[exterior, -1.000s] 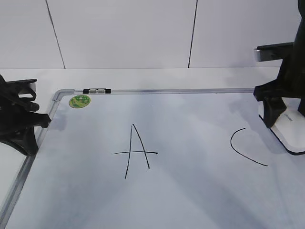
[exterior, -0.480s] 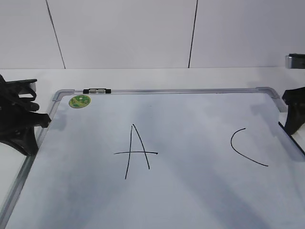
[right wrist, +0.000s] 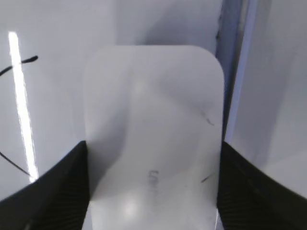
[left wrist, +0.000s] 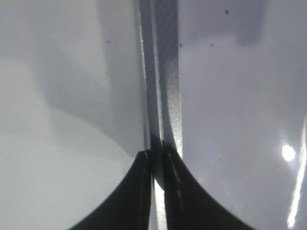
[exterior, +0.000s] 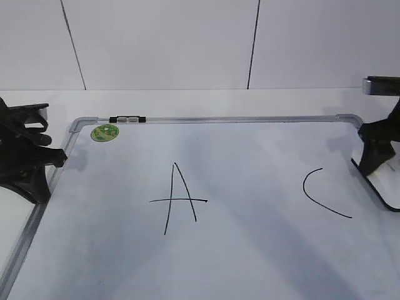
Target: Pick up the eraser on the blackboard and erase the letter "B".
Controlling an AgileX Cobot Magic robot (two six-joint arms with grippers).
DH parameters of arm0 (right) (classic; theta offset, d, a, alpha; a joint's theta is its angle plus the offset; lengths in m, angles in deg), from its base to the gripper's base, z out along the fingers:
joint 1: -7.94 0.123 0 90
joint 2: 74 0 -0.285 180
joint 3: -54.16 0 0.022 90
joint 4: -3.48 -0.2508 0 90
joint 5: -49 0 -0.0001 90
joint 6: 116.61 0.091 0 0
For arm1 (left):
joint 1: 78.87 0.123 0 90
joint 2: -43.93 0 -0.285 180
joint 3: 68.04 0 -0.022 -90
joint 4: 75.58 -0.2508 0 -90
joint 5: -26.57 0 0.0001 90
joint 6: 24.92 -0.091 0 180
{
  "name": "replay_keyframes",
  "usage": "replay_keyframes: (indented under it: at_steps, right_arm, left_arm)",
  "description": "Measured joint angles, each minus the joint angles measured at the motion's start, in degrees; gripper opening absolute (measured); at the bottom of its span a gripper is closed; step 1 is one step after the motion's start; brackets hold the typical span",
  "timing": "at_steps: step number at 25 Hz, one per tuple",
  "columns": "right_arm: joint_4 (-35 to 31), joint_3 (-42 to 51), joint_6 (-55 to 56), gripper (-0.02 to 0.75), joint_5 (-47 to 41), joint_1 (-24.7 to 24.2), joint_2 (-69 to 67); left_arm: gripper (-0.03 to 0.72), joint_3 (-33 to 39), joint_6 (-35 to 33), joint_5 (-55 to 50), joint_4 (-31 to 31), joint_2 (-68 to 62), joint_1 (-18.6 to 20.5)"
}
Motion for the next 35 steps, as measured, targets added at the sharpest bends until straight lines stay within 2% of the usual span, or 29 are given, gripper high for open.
replay_keyframes:
  at_steps: [4, 31, 35]
  right_arm:
    - [0.0, 0.0, 0.0, 0.551, 3.1, 0.0, -0.1]
    - [1.3, 0.1, 0.0, 0.552, 5.0, 0.0, -2.7]
    - [0.2, 0.1, 0.0, 0.601, 5.0, 0.0, -2.9]
  left_arm:
    - [0.033, 0.0, 0.0, 0.0, 0.0, 0.0, 0.0]
    - [0.033, 0.0, 0.0, 0.0, 0.0, 0.0, 0.0]
    - [0.033, 0.0, 0.0, 0.0, 0.0, 0.0, 0.0]
